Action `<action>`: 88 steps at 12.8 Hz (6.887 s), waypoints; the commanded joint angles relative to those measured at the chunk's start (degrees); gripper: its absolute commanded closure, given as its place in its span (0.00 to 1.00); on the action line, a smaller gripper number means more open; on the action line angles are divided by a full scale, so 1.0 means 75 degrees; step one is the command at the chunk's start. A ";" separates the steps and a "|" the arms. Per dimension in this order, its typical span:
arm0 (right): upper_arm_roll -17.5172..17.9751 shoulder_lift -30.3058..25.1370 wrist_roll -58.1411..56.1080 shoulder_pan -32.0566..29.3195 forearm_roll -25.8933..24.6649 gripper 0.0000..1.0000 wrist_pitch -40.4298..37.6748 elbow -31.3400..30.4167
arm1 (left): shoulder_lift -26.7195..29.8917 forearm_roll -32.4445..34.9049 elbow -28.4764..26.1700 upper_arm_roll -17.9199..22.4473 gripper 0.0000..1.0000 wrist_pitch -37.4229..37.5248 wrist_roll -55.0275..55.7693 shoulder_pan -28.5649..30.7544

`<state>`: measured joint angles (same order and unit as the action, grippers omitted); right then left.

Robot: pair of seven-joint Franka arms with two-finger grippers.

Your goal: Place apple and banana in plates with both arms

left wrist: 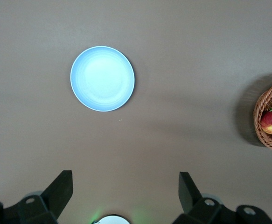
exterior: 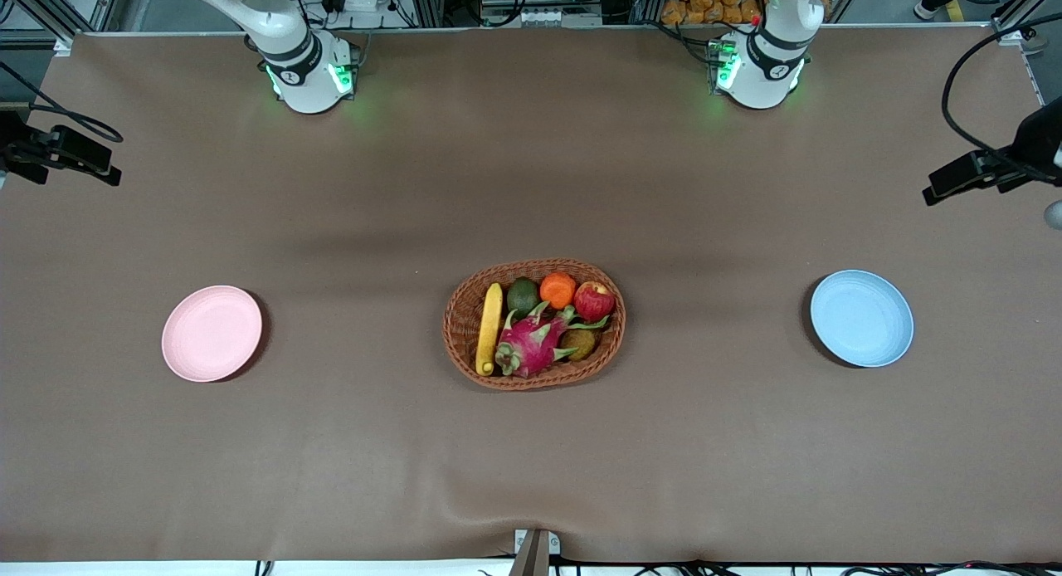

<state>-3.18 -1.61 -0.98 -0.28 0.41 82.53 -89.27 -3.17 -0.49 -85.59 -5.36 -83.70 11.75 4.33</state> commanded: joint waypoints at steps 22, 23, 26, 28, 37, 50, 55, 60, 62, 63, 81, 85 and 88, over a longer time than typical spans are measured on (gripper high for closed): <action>-0.0056 -0.0079 0.0025 0.0096 0.0039 0.00 0.0000 -0.0273 | -0.3596 0.0417 0.0221 -0.0961 0.00 -0.3243 1.0767 -0.3319; -0.0056 -0.0079 0.0025 0.0096 0.0039 0.00 0.0000 -0.0273 | -0.3643 0.0429 0.0221 -0.0961 0.00 -0.3266 1.1225 -0.3413; -0.0056 -0.0079 0.0025 0.0096 0.0039 0.00 0.0000 -0.0273 | -0.3970 0.0464 0.0233 -0.0938 0.00 -0.3663 1.1429 -0.3694; -0.0056 -0.0079 0.0025 0.0096 0.0039 0.00 0.0000 -0.0273 | -0.4217 0.0475 0.0244 -0.0879 0.00 -0.4108 1.1604 -0.3835; -0.0056 -0.0079 0.0025 0.0096 0.0039 0.00 0.0000 -0.0285 | -0.4944 0.0943 0.0233 -0.0879 0.00 -0.5246 1.1792 -0.4234; -0.0044 -0.0067 0.0025 0.0096 0.0039 0.00 0.0000 -0.0355 | -0.5413 0.1132 0.0233 -0.0891 0.38 -0.5258 1.1781 -0.4328; -0.0044 -0.0067 0.0025 0.0108 0.0051 0.00 0.0023 -0.0414 | -0.5075 0.1143 0.0279 -0.0867 1.00 -0.5154 1.1664 -0.4212; -0.0009 0.0143 0.0025 0.0154 0.0472 0.00 0.0093 -0.0531 | -0.3799 0.1495 0.0397 -0.0902 1.00 -0.3562 1.0134 -0.3383; 0.0014 0.0458 0.0025 0.0353 0.0695 0.00 0.0362 -0.0613 | -0.3318 0.1378 0.0397 -0.0926 1.00 -0.3081 0.8788 -0.2749; 0.0119 0.0774 0.0025 0.0400 0.0731 0.00 0.0479 -0.0590 | -0.3130 0.1343 0.0385 -0.0961 1.00 -0.2881 0.8061 -0.2375; 0.2136 0.4619 -0.0725 0.2135 0.0780 0.00 0.8022 -0.0437 | -0.2741 0.0862 -0.0541 -0.0961 1.00 -0.2411 0.2277 0.1297; 0.2136 0.5217 -0.0656 0.2369 0.0590 0.00 0.9629 -0.0449 | -0.2589 0.0862 -0.0599 -0.0961 1.00 -0.2411 0.1902 0.1461; 0.2136 0.5662 -0.0620 0.2393 0.0660 0.00 1.0625 -0.0426 | -0.2565 0.0874 -0.0740 -0.0961 1.00 -0.2492 0.1809 0.1543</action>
<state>12.91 38.05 -5.03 17.33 5.47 157.10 -94.04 -24.38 6.50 -88.46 -11.96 -101.26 26.80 14.67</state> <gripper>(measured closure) 0.000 0.216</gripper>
